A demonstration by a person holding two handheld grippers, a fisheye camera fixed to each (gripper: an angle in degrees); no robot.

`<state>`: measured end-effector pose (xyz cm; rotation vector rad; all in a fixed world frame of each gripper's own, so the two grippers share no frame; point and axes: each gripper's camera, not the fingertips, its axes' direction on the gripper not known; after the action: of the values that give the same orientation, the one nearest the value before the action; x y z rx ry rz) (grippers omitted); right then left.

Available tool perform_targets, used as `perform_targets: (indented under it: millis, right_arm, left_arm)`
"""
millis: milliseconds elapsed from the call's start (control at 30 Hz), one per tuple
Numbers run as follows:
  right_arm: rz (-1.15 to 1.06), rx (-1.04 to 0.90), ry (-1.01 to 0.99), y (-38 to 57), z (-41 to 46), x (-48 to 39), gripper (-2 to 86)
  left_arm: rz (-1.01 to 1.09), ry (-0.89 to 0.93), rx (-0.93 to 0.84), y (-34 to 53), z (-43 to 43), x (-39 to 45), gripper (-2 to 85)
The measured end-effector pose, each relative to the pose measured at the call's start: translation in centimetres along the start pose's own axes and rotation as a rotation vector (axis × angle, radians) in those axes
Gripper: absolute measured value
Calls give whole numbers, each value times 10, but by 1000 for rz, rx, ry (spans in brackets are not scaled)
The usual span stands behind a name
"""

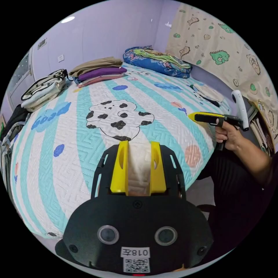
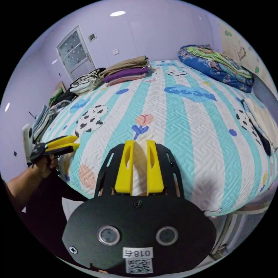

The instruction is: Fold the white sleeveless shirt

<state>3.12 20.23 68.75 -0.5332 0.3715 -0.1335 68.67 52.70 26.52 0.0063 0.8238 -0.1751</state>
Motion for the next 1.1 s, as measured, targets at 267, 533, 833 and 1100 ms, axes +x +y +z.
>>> perform_targets:
  millis: [267,533,833,1100]
  right_arm:
    - [183,437,544,4,-110,119,66]
    - [414,189,825,-23,-118,355,98]
    - [477,25,798,-17,-121,413,-2]
    - [132,304,579,-14,-168,284,-9]
  left_arm:
    - [-194,293,237,27,-64,-45,61]
    - [-261,472,307,81,-151,-66,92]
    - [-397,311,283,145,-215,-88,68]
    - [-393,358,327,165,-230,-94,64]
